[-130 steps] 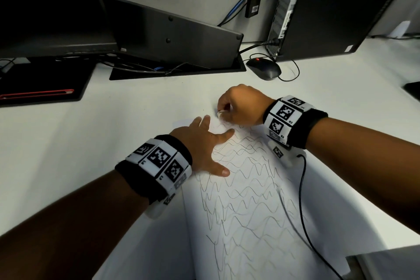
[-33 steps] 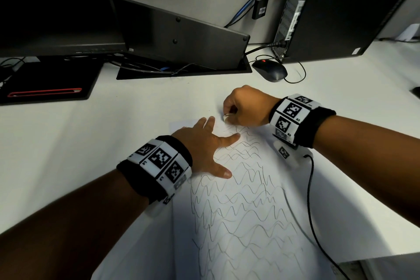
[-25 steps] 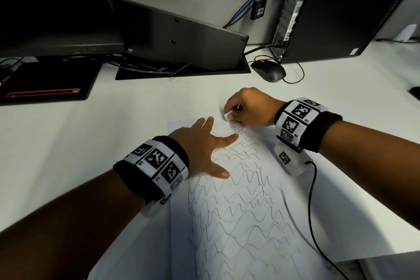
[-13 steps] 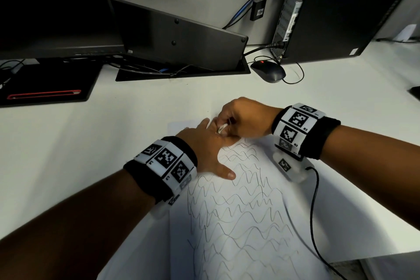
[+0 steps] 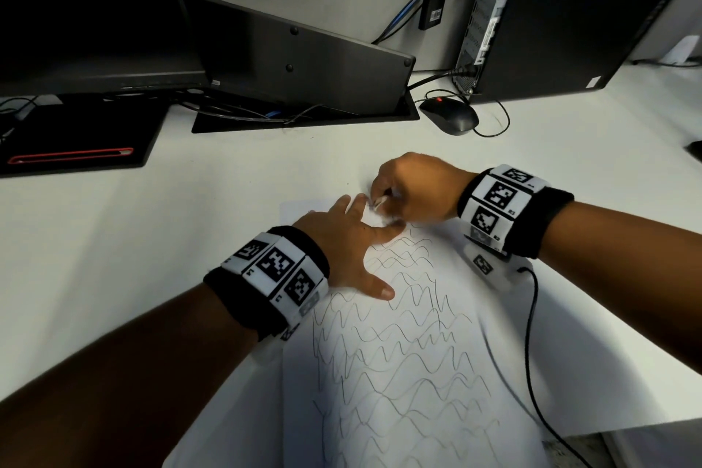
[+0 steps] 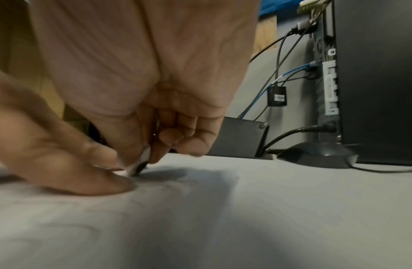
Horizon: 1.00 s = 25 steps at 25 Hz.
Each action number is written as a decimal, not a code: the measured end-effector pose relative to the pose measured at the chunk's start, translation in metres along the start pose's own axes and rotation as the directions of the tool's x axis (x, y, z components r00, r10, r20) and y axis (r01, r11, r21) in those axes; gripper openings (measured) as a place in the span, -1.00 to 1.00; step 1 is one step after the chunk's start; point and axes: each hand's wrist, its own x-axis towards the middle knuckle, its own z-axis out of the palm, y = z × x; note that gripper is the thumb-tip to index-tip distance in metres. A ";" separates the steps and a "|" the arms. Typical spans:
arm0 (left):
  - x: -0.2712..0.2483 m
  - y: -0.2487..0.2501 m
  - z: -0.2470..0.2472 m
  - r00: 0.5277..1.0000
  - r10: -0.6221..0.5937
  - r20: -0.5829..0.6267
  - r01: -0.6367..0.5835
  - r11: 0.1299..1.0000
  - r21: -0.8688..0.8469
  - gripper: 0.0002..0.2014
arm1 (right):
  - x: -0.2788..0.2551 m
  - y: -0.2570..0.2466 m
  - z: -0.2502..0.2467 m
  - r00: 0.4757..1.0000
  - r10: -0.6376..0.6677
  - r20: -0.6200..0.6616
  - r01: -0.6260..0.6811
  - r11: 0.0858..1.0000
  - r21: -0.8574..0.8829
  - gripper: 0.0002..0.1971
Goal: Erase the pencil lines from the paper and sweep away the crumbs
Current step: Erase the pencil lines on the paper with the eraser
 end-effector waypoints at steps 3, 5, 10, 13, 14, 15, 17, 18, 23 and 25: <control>0.001 -0.001 0.000 1.000 0.000 0.015 0.000 1.000 0.005 -0.05 | -0.003 0.000 -0.002 0.999 0.019 0.034 -0.021 0.998 0.066 -0.89; 0.002 -0.001 0.001 1.000 -0.005 0.011 0.005 1.000 0.016 -0.04 | -0.002 0.007 -0.005 0.993 0.093 -0.071 -0.093 0.996 -0.001 -0.87; 0.003 -0.001 0.000 1.000 -0.004 0.021 0.004 1.000 0.011 -0.04 | -0.006 0.000 -0.001 0.999 0.010 0.036 -0.012 0.999 0.044 -0.87; 0.003 -0.001 0.001 1.000 -0.005 0.016 0.004 1.000 0.021 -0.03 | -0.002 0.011 -0.008 0.995 0.087 -0.055 -0.089 0.996 -0.028 -0.86; 0.003 -0.001 0.001 1.000 -0.003 0.014 0.003 1.000 0.023 -0.03 | -0.003 0.010 -0.007 0.996 0.066 -0.053 -0.067 0.998 -0.021 -0.85; 0.003 -0.001 0.001 1.000 0.000 0.014 0.000 1.000 0.021 -0.04 | -0.004 0.006 -0.004 0.999 0.029 -0.022 -0.029 1.000 -0.004 -0.86; 0.003 -0.001 0.001 1.000 0.002 0.019 -0.003 1.000 0.011 -0.03 | -0.006 -0.001 -0.002 0.999 -0.015 0.043 0.013 0.999 0.043 -0.89; 0.003 -0.001 0.000 1.000 0.001 0.021 -0.002 1.000 0.013 -0.03 | -0.004 0.000 -0.003 0.999 0.008 0.034 -0.009 0.999 0.047 -0.89; 0.003 -0.002 0.001 1.000 0.000 0.017 0.000 1.000 0.015 -0.03 | -0.001 0.004 0.001 0.998 0.035 -0.054 -0.034 0.999 0.024 -0.88; 0.002 -0.002 0.000 1.000 0.002 0.021 -0.002 1.000 0.013 -0.03 | -0.003 0.003 0.002 1.000 0.019 -0.017 -0.018 0.998 0.055 -0.89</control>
